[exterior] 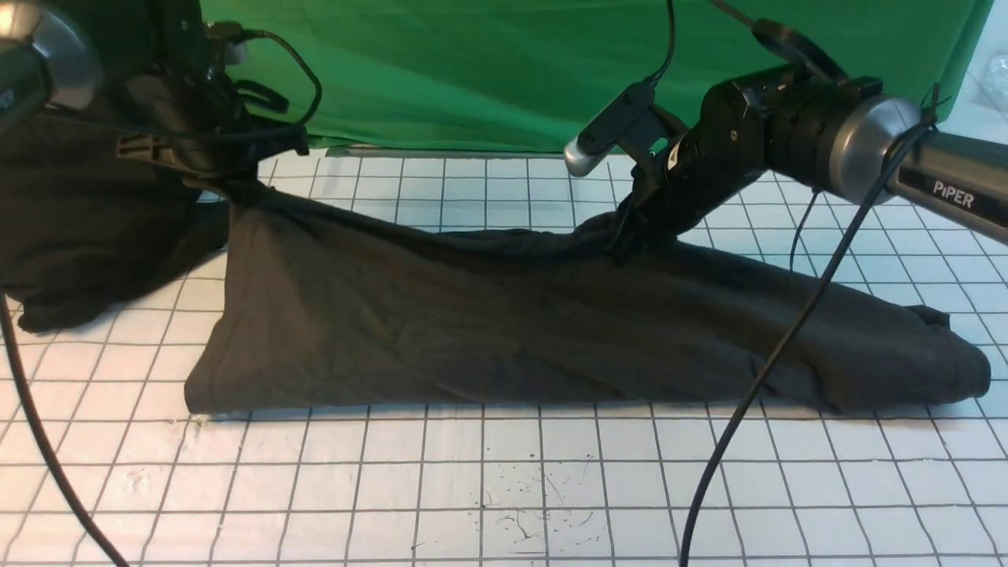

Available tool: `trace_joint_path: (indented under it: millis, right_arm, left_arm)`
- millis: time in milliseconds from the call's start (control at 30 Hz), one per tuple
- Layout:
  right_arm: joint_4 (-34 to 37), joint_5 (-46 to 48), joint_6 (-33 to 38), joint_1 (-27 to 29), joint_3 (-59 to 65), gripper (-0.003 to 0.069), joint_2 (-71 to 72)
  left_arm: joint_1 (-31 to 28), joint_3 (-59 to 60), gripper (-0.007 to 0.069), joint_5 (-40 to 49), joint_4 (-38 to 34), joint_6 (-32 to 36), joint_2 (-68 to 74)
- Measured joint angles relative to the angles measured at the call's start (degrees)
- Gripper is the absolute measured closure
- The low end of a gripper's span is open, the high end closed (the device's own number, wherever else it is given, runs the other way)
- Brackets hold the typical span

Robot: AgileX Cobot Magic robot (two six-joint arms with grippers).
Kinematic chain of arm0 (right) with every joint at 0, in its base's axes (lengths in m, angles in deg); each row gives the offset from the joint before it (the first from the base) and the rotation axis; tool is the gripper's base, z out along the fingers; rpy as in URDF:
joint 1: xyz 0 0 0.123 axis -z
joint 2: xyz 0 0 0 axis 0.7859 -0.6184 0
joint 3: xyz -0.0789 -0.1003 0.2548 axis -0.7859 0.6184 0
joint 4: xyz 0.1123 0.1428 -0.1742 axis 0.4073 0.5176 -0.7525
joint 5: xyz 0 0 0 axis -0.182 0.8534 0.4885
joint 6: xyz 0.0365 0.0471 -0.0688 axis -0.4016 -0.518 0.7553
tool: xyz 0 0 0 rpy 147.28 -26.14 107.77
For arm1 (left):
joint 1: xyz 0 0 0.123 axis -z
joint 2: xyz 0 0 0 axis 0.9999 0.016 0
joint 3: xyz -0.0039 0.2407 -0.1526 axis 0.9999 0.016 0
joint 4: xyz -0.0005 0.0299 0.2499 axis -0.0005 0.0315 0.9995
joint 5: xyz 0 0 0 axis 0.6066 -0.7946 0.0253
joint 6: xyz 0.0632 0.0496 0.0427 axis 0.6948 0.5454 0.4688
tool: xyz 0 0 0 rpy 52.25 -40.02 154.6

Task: Fold a long-sleeved shirt over a white checkered tablecloth.
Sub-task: 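Fold the black garment in half by bringing its near edge over to the far edge, then pull the folded dark garment lengthwise by its ends to straighten it flat on the table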

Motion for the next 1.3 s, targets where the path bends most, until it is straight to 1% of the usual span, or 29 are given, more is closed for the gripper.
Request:
trace_joint_path:
  millis: [33,67,100,167,233,300,367,400,433,467,500,567,600,633,667,700,733,767,800,867,967,1033,1067,1100,1133,1167,1200,1300]
  right_arm:
    - [-0.08,0.0,-0.01,0.0,-0.15,0.0341,0.06]
    - [-0.08,0.11,-0.01,0.0,-0.14,0.0333,0.07]
    - [-0.08,0.94,-0.19,0.0,-0.2,0.0289,0.57]
    - [-0.08,3.36,-1.41,0.0,-0.2,0.0253,1.93]
    - [-0.13,5.27,-3.09,0.0,-0.2,0.0242,4.15]
    - [-0.13,8.06,-3.93,0.0,-0.2,0.0237,7.46]
    - [-0.67,11.6,-4.2,0.28,-0.24,0.0251,11.22]
    - [-1.1,14.67,-4.3,0.78,-0.31,0.0282,13.42]
    - [-1.56,17.45,-4.46,1.5,-0.31,0.0334,15.4]
    - [-1.63,17.93,-4.46,1.85,-0.31,0.0344,15.7]
    - [-1.71,19.87,-4.53,2.71,-0.32,0.039,16.82]
    - [-1.9,25.06,-4.68,5.78,-0.32,0.0523,19.03]
    - [-1.9,27.77,-4.73,7.36,-0.32,0.0578,19.8]
    - [-1.9,31.41,-5.01,10.92,-0.32,0.0625,20.59]
    - [-1.9,33.22,-5.57,13.9,0.17,0.0639,21.04]
    - [-1.84,33.56,-5.57,14.44,0.47,0.0643,21.23]
    - [-1.44,34.14,-5.99,18.11,1.75,0.0651,21.88]
    - [-1.43,34.28,-6.15,18.65,2.31,0.0652,22.04]
    - [-0.25,34.94,-7.06,22.27,4.29,0.0652,22.49]
    - [1.73,35.06,-7.43,26.83,6.88,0.0633,22.65]
    - [4.87,33.52,-7.29,30.63,10.27,0.0536,21.8]
    - [5.96,30.39,-7.25,31.6,11.47,0.0421,20.41]
    - [6.06,30.08,-7.25,31.64,11.57,0.0411,20.09]
    - [6.78,27.89,-7.25,31.69,11.73,0.0337,18.9]
    - [7.72,26.61,-7.01,31.69,11.73,0.0303,18.03]
    - [7.92,26.19,-6.94,31.69,11.73,0.0293,17.67]
    - [9.53,24.61,-5.95,31.53,11.73,0.0265,16.25]
    - [11.17,23.14,-4.89,30.83,11.73,0.0248,13.31]
  left_arm:
    - [0.0,0.0,0.0461,-0.57,0.34,0.12,0.09]
    - [0.0,0.0,0.0447,-0.68,0.44,0.12,0.09]
    - [-0.07,0.0,0.04,-0.78,1.15,0.12,0.0]
    - [-0.13,0.0,0.0318,-0.43,3.1,0.12,-0.42]
    - [-0.25,0.0,0.024,-0.12,4.77,0.12,-1.32]
    - [-0.43,0.0,0.0179,0.35,5.66,0.12,-2.76]
    - [-0.43,0.0,0.0155,1.47,5.49,0.36,-4.7]
    - [-0.43,0.0,0.0159,2.24,4.36,1.33,-6.06]
    - [-0.43,-0.04,0.0183,3.2,2.56,3.12,-7.47]
    - [-0.43,-0.04,0.0189,3.39,1.64,3.45,-7.69]
    - [-0.38,-0.12,0.0231,4.54,-1.01,5.41,-8.77]
    - [0.19,-0.18,0.0359,7.61,-6.93,10.52,-10.65]
    - [0.56,-0.18,0.0407,8.92,-8.55,12.7,-11.28]
    - [1.73,0.19,0.0523,10.87,-12.08,16.23,-12.12]
    - [2.66,0.88,0.0573,12.2,-13.93,17.82,-12.77]
    - [3.09,1.28,0.0579,12.52,-14.21,18.33,-13.05]
    - [4.84,3.18,0.0606,13.05,-15.63,19.57,-13.82]
    - [5.1,3.51,0.0611,13.05,-15.63,19.78,-13.82]
    - [7.1,6.24,0.0622,12.91,-16.05,20.29,-14.74]
    - [9.72,10.23,0.0627,11.94,-16.26,20.47,-15.52]
    - [13.51,16.7,0.0629,8.88,-16.6,20.76,-15.81]
    - [15.61,21.57,0.0629,5.18,-16.74,21.03,-15.56]
    - [15.86,22.38,0.0629,4.86,-16.74,21.01,-15.55]
    - [16.54,25.01,0.0629,2.18,-16.74,21.09,-15.12]
    - [16.69,26.84,0.0629,-0.08,-16.74,21.11,-14.78]
    - [16.69,27.11,0.0629,-0.37,-16.74,21.11,-14.67]
    - [16.69,28.99,0.0629,-2.52,-16.35,21.11,-14.11]
    - [16.69,30.37,0.0629,-3.73,-13.96,21.11,-12.96]
